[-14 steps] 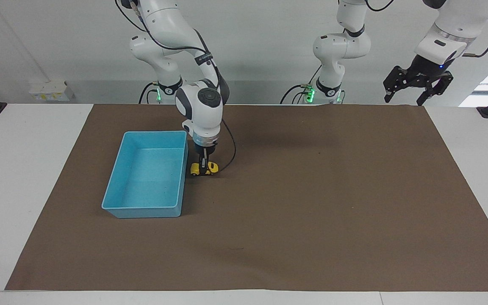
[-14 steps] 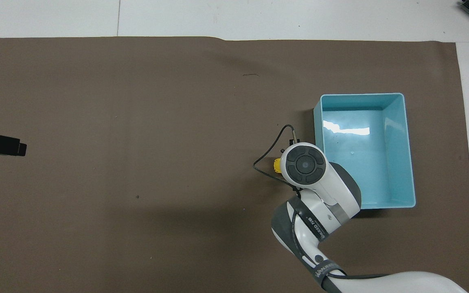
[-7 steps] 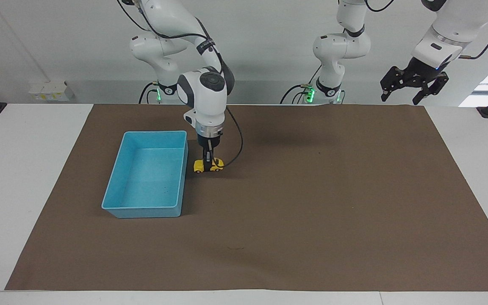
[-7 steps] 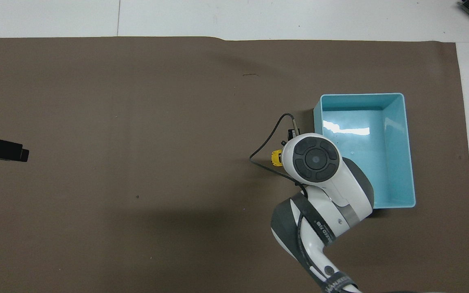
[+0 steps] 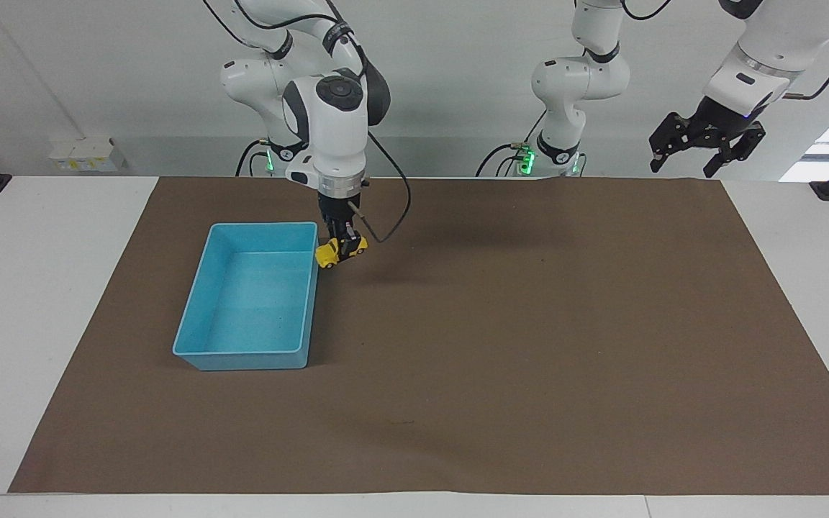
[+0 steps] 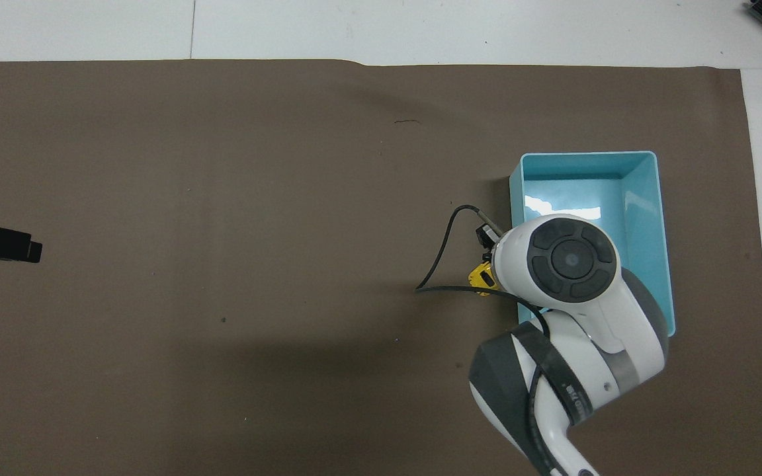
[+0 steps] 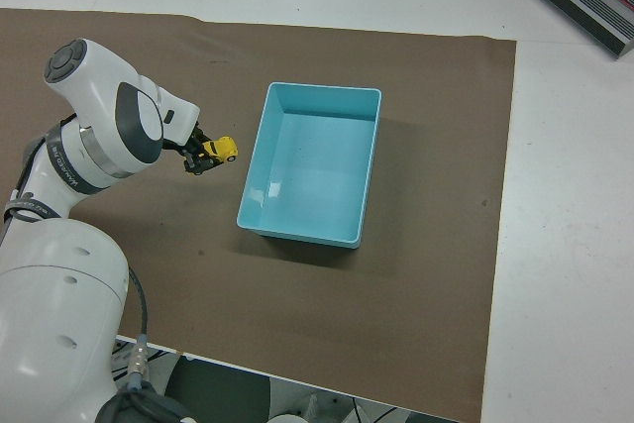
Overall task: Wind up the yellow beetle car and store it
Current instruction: 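Lift the car with the right gripper and lower it into the box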
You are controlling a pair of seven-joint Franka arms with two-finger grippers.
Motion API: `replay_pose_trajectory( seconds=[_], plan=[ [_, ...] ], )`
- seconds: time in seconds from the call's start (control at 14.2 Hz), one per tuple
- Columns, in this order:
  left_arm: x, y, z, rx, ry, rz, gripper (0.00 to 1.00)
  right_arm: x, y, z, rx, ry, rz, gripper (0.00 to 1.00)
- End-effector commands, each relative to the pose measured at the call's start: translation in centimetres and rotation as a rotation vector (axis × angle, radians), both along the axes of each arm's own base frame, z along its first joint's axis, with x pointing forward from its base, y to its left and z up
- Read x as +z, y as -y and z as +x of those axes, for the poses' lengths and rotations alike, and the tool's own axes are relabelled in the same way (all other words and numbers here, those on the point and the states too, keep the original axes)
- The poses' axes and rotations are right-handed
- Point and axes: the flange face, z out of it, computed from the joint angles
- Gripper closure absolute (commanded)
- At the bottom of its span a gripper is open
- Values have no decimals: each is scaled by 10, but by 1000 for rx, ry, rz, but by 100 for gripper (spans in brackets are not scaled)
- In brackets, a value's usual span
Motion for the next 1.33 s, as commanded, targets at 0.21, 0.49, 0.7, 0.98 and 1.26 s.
replay_pose_trajectory(
  seconds=[0.21,0.49,0.7,0.98,1.26],
  plan=[
    [2,-2,-9,14,-6,-9,0,-14,87,26,369,-56,84,100],
    [1,-2,-9,14,-8,-9,0,-24,146,34,509,-25,114,100],
    [1,-2,-9,14,-8,-9,0,-38,170,35,596,-30,103,100],
    [1,-2,-9,14,-8,-9,0,-57,176,34,678,-19,90,100],
    [1,-2,-9,14,-8,-9,0,-89,189,22,777,-42,83,100]
  ],
)
